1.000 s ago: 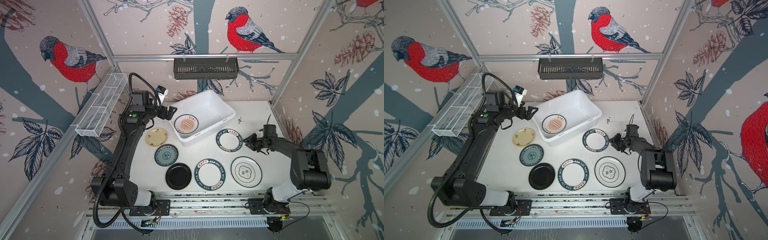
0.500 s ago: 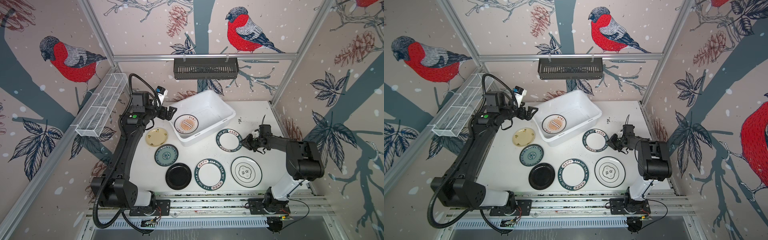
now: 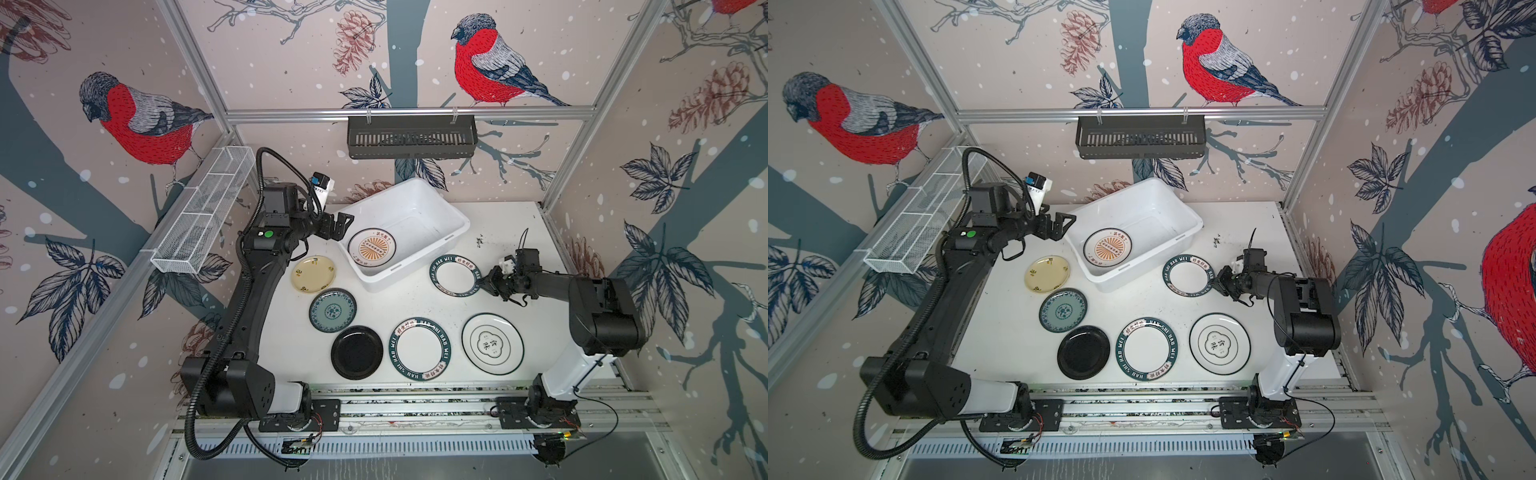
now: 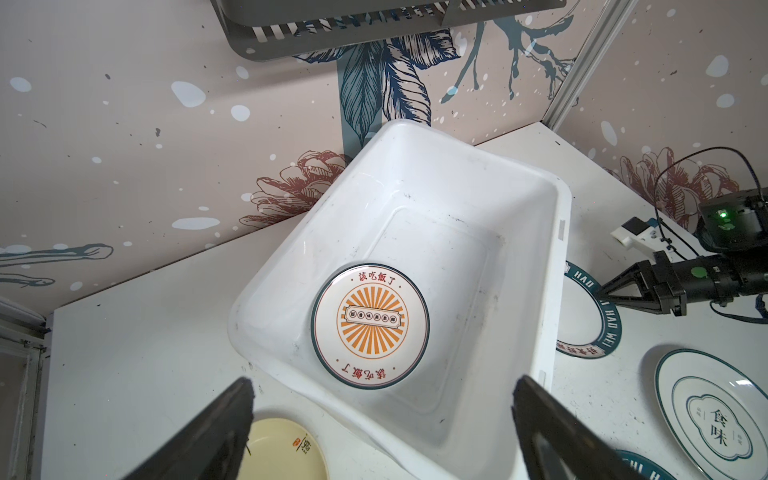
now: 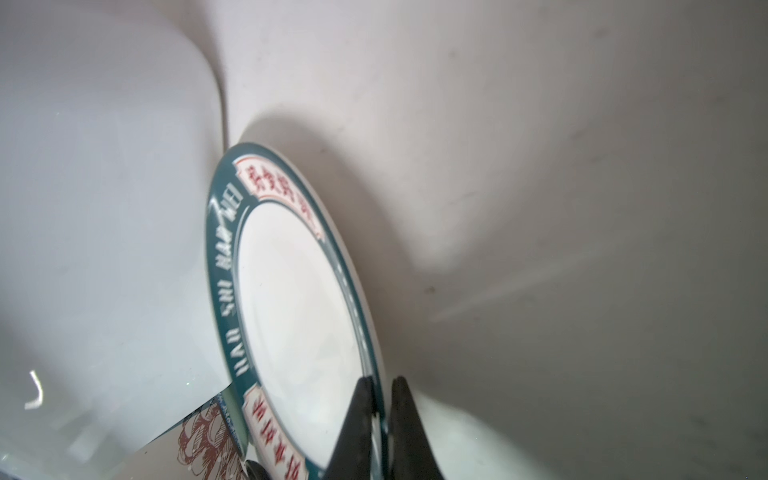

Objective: Place the plates into the plastic bin on the countertop
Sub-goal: 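Grasp the green-rimmed plate's edge with the right gripper and lift it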

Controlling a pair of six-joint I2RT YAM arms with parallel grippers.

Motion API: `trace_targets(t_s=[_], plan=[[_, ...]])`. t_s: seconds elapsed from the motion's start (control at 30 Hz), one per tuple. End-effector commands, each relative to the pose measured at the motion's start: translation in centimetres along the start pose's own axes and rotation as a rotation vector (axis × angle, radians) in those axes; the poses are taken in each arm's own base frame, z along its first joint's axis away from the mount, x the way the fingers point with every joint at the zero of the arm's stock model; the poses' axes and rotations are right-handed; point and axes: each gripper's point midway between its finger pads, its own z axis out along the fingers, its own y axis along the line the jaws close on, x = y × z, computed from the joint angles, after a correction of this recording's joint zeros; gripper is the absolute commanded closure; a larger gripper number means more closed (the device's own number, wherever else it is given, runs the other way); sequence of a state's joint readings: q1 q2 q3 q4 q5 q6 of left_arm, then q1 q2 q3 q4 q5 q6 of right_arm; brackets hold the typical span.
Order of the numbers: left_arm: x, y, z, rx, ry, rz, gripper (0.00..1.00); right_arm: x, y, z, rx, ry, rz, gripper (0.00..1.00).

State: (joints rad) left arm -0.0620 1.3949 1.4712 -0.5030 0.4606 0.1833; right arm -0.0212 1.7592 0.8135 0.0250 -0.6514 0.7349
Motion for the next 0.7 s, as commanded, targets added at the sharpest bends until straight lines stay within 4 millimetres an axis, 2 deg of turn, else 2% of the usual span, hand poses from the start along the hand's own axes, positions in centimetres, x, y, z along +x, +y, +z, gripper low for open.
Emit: trace_targets(t_s=[0.0,0.2,0.37,0.67], plan=[[-0.6,-0.2,-0.2,0.004,-0.024,0.011,0.04,0.7,-2.2,-0.1,0.094,0.007,0.036,0.96],[-0.5,-0.4,-0.2,0.013,-0.026,0.003,0.04,1.0,-2.1,-0.8,0.094,0.001,0.021,0.98],[-0.6,-0.4,-0.3,0.013,-0.030,0.002,0.04,1.0,-1.2,-1.7,0.075,-0.016,-0.003,0.99],[-0.8,0.0,-0.3,-0.008,-0.038,-0.009,0.04,-0.5,1.8,-5.7,0.073,-0.106,-0.043,0.99]])
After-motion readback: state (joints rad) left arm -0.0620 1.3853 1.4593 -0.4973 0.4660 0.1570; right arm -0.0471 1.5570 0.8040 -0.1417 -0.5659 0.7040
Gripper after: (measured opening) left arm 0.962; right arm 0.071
